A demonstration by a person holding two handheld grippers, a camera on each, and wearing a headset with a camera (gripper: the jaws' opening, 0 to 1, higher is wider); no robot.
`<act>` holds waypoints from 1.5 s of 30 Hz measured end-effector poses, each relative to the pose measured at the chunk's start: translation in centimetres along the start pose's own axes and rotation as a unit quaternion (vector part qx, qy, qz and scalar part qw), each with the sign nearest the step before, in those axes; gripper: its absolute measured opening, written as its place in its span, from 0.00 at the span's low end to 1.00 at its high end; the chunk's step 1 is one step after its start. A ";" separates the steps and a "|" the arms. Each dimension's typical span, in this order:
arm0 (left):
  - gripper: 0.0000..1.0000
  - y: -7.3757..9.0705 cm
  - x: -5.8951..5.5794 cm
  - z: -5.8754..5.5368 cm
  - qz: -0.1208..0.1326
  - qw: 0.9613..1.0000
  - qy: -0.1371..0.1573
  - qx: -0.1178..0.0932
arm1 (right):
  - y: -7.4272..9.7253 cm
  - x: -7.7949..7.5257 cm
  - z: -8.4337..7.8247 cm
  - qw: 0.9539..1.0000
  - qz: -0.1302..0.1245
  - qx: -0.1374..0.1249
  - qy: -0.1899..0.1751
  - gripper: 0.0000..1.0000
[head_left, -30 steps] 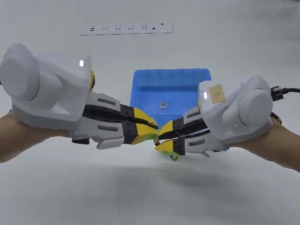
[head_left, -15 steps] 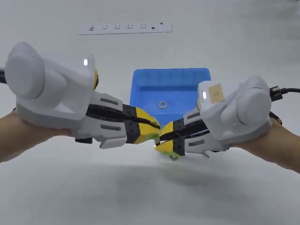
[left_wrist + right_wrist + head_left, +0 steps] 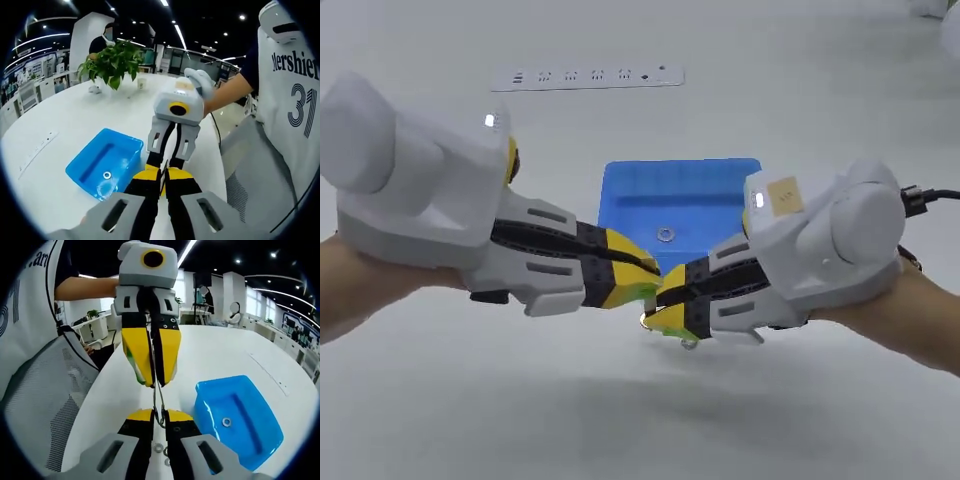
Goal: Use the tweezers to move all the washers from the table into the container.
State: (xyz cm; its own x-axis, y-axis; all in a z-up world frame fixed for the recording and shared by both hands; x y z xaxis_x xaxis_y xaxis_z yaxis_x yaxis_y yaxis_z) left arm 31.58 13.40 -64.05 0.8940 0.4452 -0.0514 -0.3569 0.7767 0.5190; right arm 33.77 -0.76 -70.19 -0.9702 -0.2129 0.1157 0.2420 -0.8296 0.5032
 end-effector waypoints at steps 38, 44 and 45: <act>0.07 -1.1 5.9 5.3 0.019 0.997 -0.079 -0.019 | 4.0 -5.4 2.5 0.995 -0.097 -0.008 0.020 0.10; 0.07 -2.5 6.8 4.5 0.017 0.997 -0.073 -0.010 | 3.5 -6.6 1.2 0.995 -0.098 0.002 0.009 0.10; 0.07 -2.7 6.9 4.3 0.016 0.997 -0.071 -0.008 | 3.4 -6.7 1.0 0.995 -0.097 0.005 0.007 0.10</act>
State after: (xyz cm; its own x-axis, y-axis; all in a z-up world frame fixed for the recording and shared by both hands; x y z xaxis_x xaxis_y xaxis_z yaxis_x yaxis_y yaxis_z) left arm 39.84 12.48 -62.14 0.9113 0.4027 0.0860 -0.3883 0.7709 0.5050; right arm 41.12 -1.67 -68.42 -0.9984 -0.0566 0.0026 0.0495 -0.8503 0.5240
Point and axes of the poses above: the centre of the closed fingertips' face, and the gripper's own axes: y roughly backward along the fingers, x roughly to its left, z roughly out of its top, the point moved 10 cm from there along y, roughly backward along the fingers, and after that the axes turned 10 degrees about z, right-handed, at the moved point
